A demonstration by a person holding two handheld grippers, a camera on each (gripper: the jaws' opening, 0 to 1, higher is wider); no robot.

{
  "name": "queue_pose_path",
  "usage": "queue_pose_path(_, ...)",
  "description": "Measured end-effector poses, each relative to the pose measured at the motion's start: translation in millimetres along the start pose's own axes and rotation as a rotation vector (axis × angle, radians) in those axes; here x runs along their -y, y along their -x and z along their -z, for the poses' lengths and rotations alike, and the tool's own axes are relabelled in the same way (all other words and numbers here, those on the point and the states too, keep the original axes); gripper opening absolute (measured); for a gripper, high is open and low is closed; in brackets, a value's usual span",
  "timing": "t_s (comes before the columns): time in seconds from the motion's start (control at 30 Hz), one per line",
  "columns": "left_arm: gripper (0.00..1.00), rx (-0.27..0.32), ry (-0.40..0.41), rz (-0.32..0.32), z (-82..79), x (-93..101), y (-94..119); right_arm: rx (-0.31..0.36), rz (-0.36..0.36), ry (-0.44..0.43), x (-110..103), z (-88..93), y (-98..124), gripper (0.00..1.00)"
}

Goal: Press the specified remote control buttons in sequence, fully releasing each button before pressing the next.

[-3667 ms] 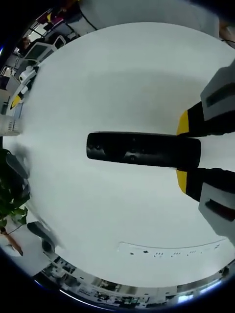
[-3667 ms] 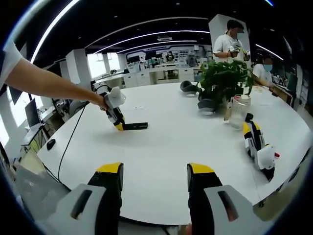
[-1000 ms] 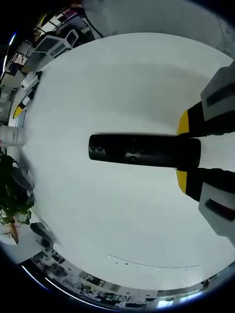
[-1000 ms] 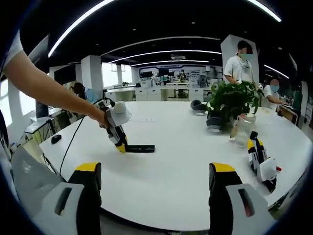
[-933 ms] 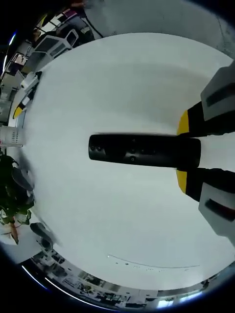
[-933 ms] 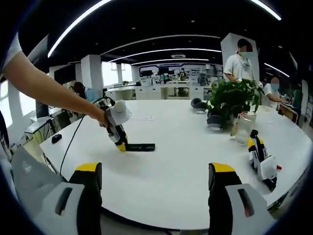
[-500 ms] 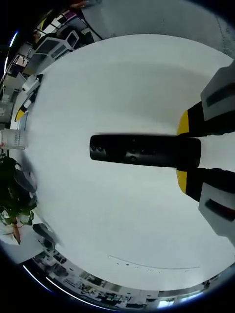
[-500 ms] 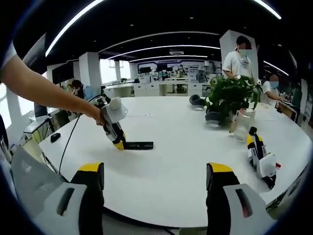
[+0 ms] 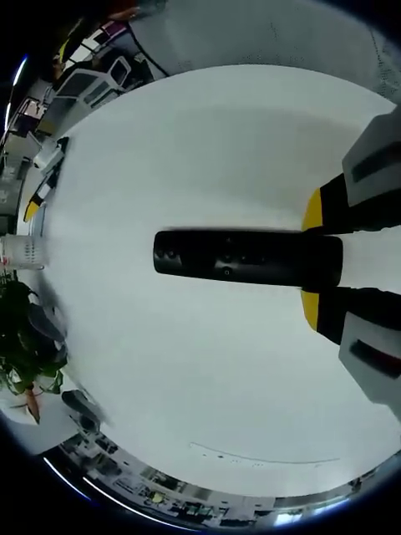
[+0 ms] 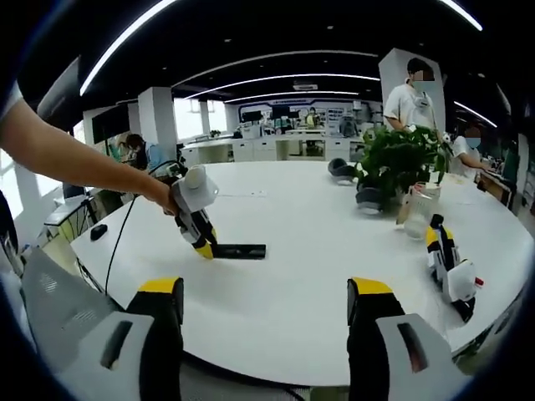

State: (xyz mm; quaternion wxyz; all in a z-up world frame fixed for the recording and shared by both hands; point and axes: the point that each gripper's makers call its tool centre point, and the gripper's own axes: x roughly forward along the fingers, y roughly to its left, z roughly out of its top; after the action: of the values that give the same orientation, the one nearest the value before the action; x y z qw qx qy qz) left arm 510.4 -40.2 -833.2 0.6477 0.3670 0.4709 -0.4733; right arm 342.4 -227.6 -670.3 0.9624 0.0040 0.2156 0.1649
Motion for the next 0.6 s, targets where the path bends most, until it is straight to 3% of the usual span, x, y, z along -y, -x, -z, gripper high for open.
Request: queue_pose_path(0.6,0.23,0.013,-0.031,0.011,5.1,37.4,2.8,-0.001,-0.018,-0.002,-3.5,0.0,1.1,0.72)
